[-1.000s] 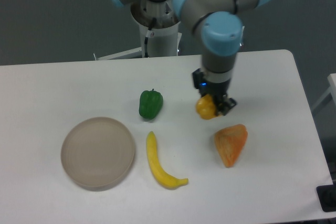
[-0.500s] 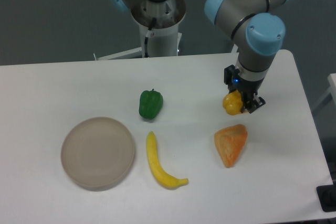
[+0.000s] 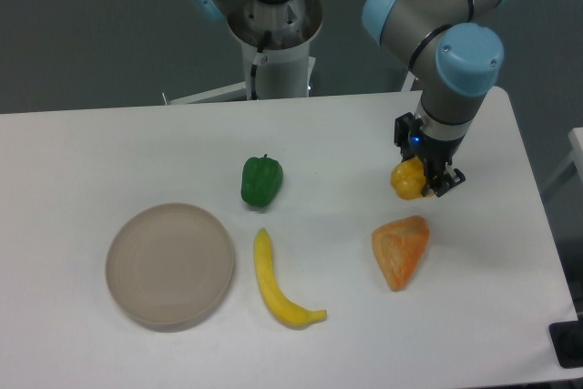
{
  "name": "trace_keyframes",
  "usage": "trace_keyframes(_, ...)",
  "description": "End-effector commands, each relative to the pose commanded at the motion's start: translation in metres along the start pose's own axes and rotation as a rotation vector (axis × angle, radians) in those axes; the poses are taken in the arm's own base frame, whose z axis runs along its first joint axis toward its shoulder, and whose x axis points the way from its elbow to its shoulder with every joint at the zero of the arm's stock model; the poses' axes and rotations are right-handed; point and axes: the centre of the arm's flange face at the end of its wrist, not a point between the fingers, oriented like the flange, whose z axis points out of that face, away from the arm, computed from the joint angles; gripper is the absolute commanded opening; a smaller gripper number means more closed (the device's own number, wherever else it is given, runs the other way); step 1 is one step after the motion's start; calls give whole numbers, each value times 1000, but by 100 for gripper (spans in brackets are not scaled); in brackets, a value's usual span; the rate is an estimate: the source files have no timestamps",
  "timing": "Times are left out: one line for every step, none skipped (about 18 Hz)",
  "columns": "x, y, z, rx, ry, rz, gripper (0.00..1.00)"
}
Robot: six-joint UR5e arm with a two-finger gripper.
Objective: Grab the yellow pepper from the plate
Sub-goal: 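Hold the yellow pepper raised beside the orange wedge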
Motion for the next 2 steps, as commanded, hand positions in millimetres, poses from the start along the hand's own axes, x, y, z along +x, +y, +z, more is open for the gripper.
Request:
trace_keyframes(0,0,1,0,2,0,22)
trace_keyframes(0,0,1,0,0,0,22)
